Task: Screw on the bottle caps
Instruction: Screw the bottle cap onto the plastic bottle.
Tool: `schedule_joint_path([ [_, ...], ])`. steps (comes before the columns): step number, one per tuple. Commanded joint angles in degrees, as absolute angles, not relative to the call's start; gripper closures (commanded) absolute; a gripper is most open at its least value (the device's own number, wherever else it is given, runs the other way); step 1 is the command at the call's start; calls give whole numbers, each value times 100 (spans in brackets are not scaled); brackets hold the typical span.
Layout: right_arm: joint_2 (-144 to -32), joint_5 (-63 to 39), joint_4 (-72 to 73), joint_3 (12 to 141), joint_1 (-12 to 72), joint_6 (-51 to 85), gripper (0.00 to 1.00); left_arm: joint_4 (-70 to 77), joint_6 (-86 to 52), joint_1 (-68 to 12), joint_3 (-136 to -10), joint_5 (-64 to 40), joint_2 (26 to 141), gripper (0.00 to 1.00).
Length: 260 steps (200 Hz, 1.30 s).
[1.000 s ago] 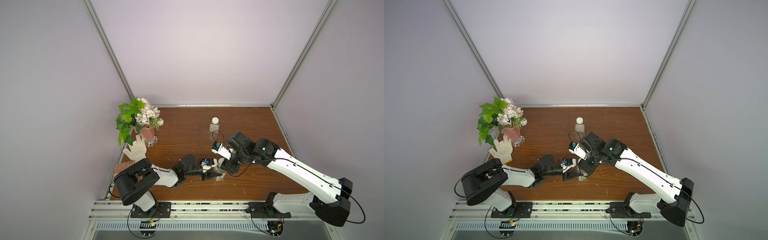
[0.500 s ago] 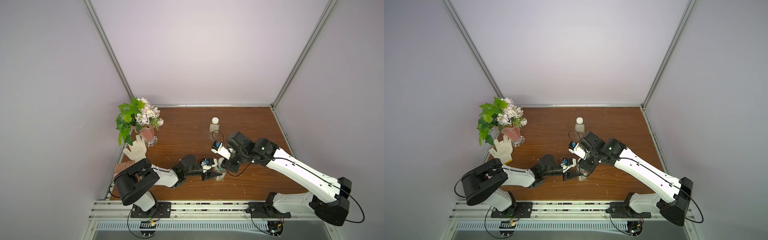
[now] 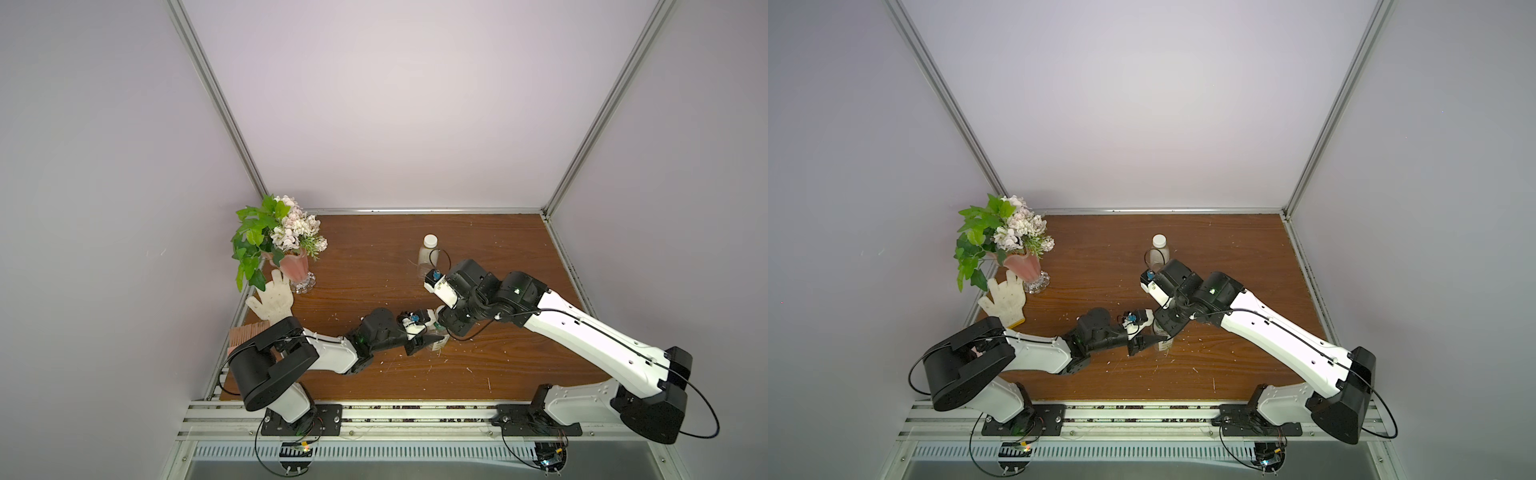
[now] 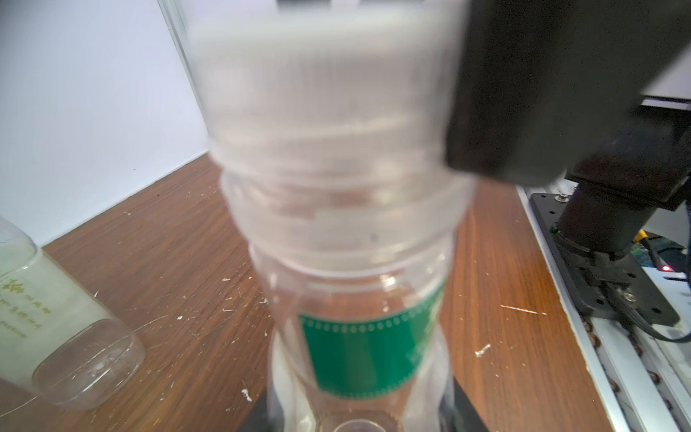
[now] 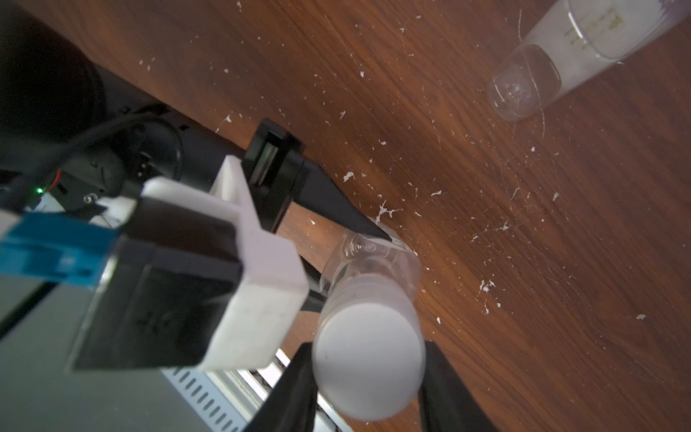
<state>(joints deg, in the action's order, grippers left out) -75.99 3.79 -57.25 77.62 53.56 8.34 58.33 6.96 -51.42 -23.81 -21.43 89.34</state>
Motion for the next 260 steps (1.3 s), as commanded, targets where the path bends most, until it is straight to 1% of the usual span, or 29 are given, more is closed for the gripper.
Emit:
schedule_joint_path([
  [1,-7613,610,-5968,7974,5374,1296,57,5673,790,-5194,-2480,-1879,8948,55],
  [22,-7564,600,-5992,8094,5370,1254,52,5677,791,-5195,-2444,-1981,8961,55],
  [39,-7495,582,-5985,8160,5372,1136,40,5678,774,-5194,-2427,-2071,8978,55],
  [64,-7383,552,-5994,8191,5370,889,27,5678,750,-5194,-2434,-2228,8993,55],
  [76,-7312,541,-6041,8191,5361,761,22,5678,756,-5190,-2417,-2308,8998,55],
  [90,-7249,527,-6109,8178,5335,576,20,5678,764,-5186,-2396,-2423,8975,55],
  [121,-6997,466,-6163,8076,5283,5,19,5678,784,-5159,-2316,-3010,8899,54],
  [159,-6560,-124,-5935,7714,5289,-974,22,5442,790,-5164,-2337,-3805,8789,54],
  [208,-6589,-467,-5933,7489,5373,-1111,23,4678,1078,-5212,-2573,-3841,8788,54],
  [260,-6766,-423,-5924,7441,5457,-1104,26,4562,1128,-5213,-2635,-3841,8787,54],
])
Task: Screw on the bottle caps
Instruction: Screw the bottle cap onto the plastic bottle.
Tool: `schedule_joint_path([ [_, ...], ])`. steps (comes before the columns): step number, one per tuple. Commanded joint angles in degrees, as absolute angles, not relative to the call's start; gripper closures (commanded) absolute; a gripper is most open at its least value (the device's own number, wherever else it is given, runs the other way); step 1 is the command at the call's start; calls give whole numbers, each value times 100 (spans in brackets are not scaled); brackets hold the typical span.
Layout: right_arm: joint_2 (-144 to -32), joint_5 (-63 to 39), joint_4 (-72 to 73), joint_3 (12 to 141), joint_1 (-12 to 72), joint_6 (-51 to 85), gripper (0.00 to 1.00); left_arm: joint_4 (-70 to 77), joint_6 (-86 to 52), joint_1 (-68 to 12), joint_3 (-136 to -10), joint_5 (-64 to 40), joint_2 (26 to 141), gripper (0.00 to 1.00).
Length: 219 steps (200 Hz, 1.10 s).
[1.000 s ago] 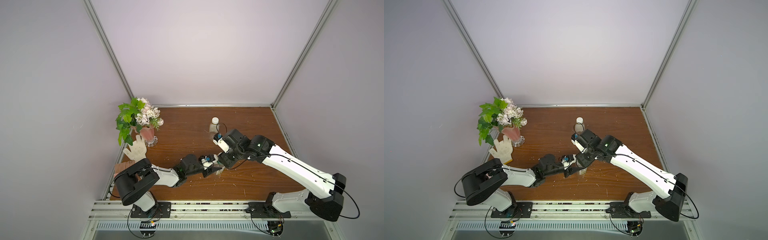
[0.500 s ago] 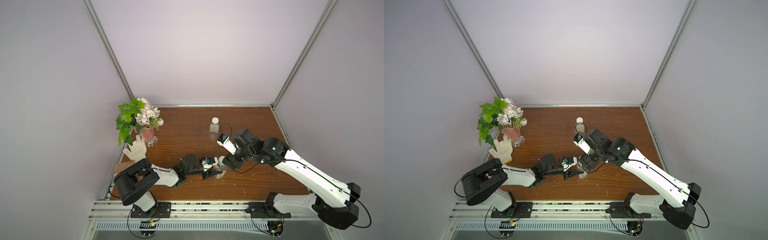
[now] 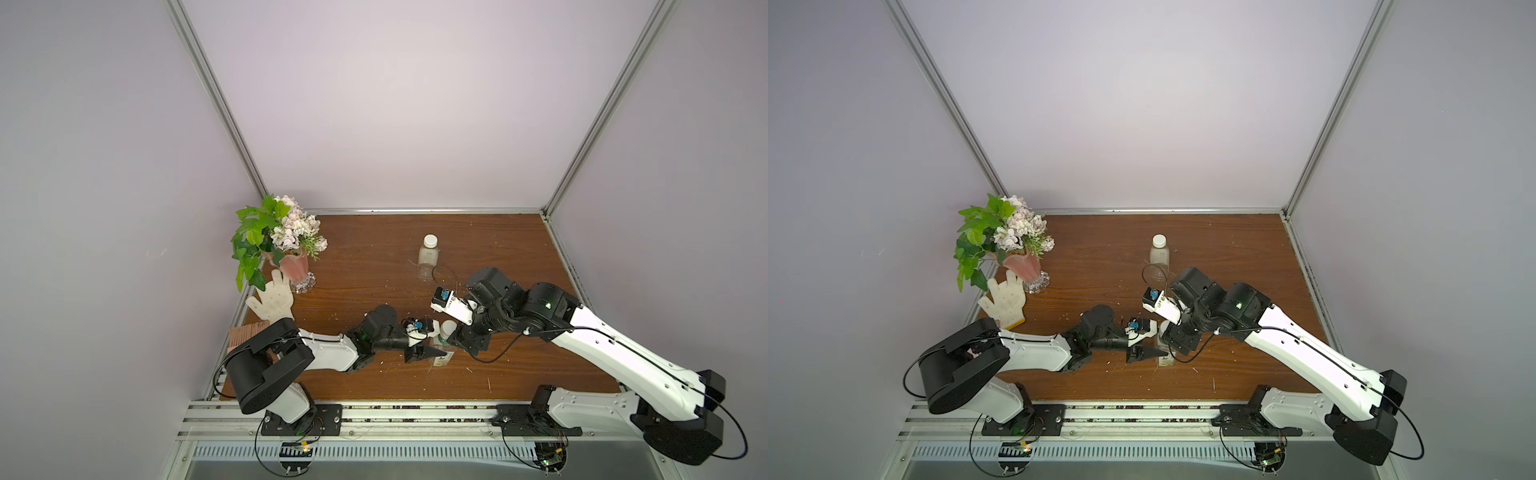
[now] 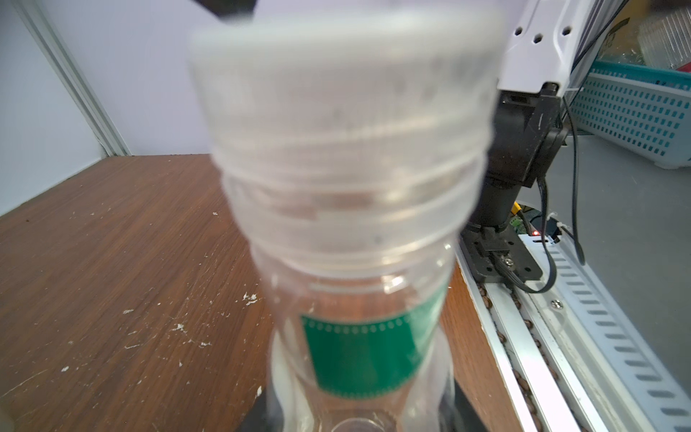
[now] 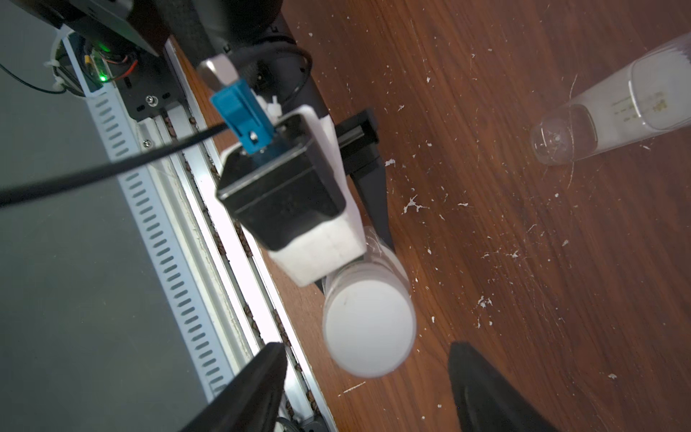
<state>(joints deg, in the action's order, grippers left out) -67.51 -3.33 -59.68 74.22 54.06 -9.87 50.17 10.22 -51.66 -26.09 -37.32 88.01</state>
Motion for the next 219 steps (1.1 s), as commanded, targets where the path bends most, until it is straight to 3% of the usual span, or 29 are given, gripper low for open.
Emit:
schedule_joint_path([
  [1,-6771,-418,-5924,7443,5462,-1102,27,4557,1126,-5217,-2627,-3837,8788,54],
  [56,-6896,-335,-5915,7495,5467,-1065,38,4474,1146,-5221,-2635,-3815,8728,54],
  [105,-6958,-343,-5880,7503,5463,-1026,41,4245,1213,-5282,-2752,-3752,8727,54],
  [159,-6995,-433,-5872,7471,5458,-940,63,4288,1200,-5300,-2761,-3655,8734,54],
  [177,-7011,-379,-5871,7445,5458,-851,69,4376,1152,-5304,-2741,-3479,8720,54],
  [219,-7106,158,-5767,7349,5393,-132,71,4869,970,-5295,-2597,-2350,8572,55],
])
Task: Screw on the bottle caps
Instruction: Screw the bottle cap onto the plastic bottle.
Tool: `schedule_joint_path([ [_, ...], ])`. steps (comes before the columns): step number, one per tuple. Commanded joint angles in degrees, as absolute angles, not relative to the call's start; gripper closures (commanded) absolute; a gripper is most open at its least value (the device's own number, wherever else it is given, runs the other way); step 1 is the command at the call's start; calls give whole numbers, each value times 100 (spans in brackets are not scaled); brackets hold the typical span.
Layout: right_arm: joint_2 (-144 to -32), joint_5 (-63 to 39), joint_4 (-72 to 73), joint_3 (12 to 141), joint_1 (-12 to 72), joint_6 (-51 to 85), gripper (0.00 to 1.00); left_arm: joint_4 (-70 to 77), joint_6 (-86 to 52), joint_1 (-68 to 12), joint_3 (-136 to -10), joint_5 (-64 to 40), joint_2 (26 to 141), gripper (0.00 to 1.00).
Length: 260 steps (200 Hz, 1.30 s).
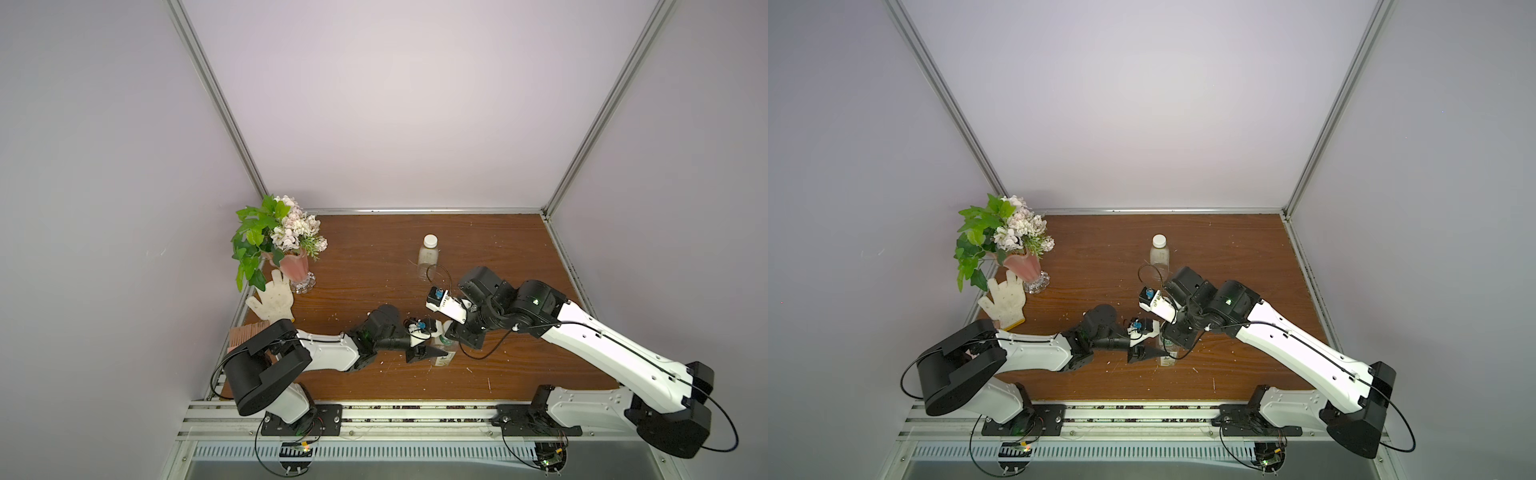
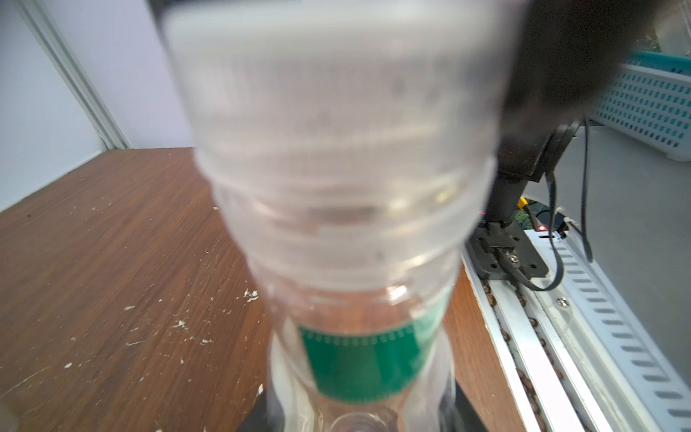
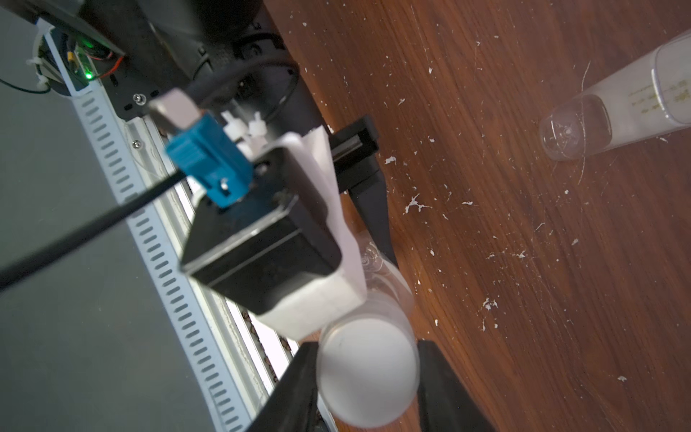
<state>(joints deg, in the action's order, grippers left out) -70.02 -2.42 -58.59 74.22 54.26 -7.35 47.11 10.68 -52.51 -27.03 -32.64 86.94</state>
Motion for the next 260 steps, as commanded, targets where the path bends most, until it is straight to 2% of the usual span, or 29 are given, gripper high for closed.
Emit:
schedule_joint_path([
  [1,-7112,184,-5762,7348,5391,-106,71,4878,964,-5298,-2595,-2318,8562,55],
  [27,-7131,691,-5581,7395,5233,642,72,5258,800,-5290,-2514,-1506,8512,55],
  [66,-7380,1081,-5449,7548,4984,1965,76,5402,647,-5300,-2683,-1005,8708,57],
  [112,-7732,1164,-5354,7683,4971,2982,80,5528,520,-5391,-2856,-955,8968,58],
  [149,-7806,1257,-5361,7862,4942,3155,80,5634,474,-5406,-2818,-1024,9011,59],
  [218,-7603,1163,-5254,8204,4813,2859,46,5673,474,-5405,-2733,-2147,9118,59],
  [244,-7594,1008,-5216,8292,4743,2771,38,5669,416,-5405,-2735,-2513,9171,59],
  [260,-7574,940,-5237,8327,4690,2697,36,5669,426,-5405,-2700,-2623,9193,58],
])
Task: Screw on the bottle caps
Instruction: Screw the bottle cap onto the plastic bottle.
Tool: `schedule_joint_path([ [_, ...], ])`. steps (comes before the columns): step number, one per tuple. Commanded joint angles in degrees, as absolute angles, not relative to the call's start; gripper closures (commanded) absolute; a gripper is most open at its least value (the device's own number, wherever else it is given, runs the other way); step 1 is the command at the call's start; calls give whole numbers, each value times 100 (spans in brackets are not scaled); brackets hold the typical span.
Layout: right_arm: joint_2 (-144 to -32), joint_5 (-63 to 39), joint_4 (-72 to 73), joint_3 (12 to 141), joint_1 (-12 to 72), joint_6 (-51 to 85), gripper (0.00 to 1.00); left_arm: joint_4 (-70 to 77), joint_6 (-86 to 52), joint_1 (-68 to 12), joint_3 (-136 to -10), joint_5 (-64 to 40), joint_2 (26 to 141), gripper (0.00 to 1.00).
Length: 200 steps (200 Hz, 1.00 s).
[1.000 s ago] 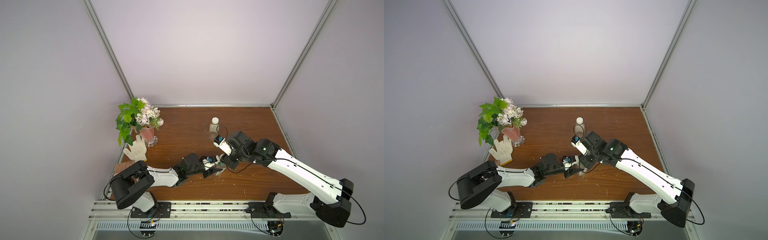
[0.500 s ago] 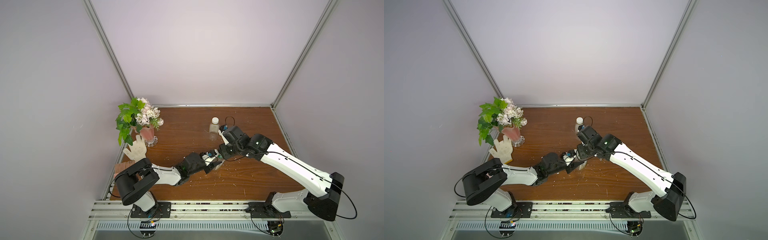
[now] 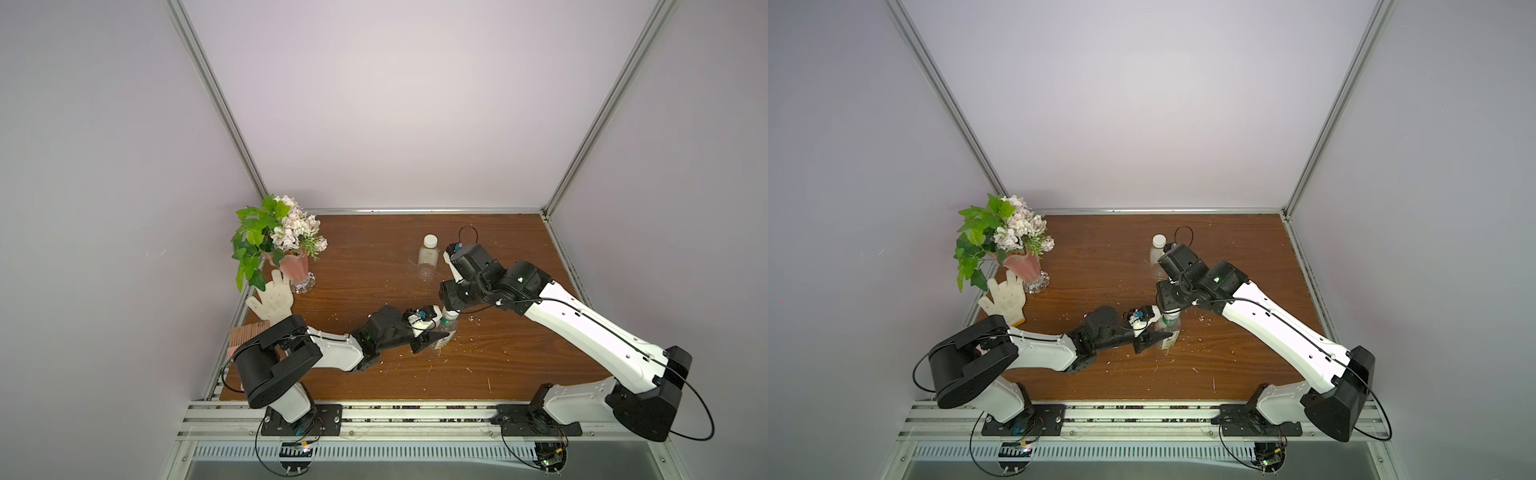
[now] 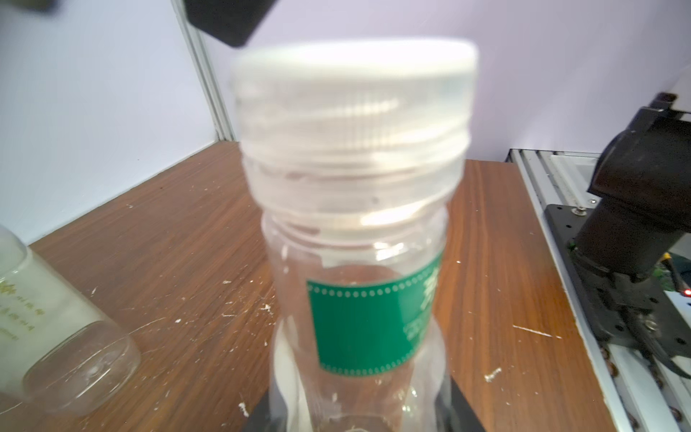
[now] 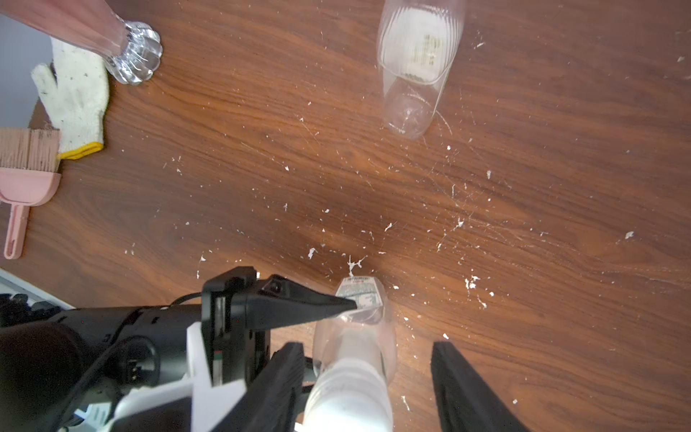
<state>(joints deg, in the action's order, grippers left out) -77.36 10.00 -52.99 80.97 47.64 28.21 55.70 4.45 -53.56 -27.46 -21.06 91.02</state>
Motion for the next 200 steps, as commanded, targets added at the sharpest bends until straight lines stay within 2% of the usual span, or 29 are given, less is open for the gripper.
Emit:
schedule_joint_path([
  [1,-7571,936,-5237,8330,4687,2693,36,5669,428,-5410,-2695,-2625,9193,58],
  [41,-7230,821,-5467,8336,4427,1719,33,5668,521,-5323,-2479,-3011,9006,58],
  [70,-6597,46,-5333,7948,4421,71,33,5660,595,-5191,-2302,-3276,8801,57],
  [99,-6337,-873,-5483,7740,4451,-812,34,5462,725,-5117,-2303,-3493,8719,57],
  [142,-6463,-1108,-5528,7439,4891,-1059,34,5398,807,-5122,-2325,-3663,8718,57],
  [200,-6705,-621,-5677,7305,5254,-1055,34,5291,844,-5108,-2354,-3700,8737,57],
])
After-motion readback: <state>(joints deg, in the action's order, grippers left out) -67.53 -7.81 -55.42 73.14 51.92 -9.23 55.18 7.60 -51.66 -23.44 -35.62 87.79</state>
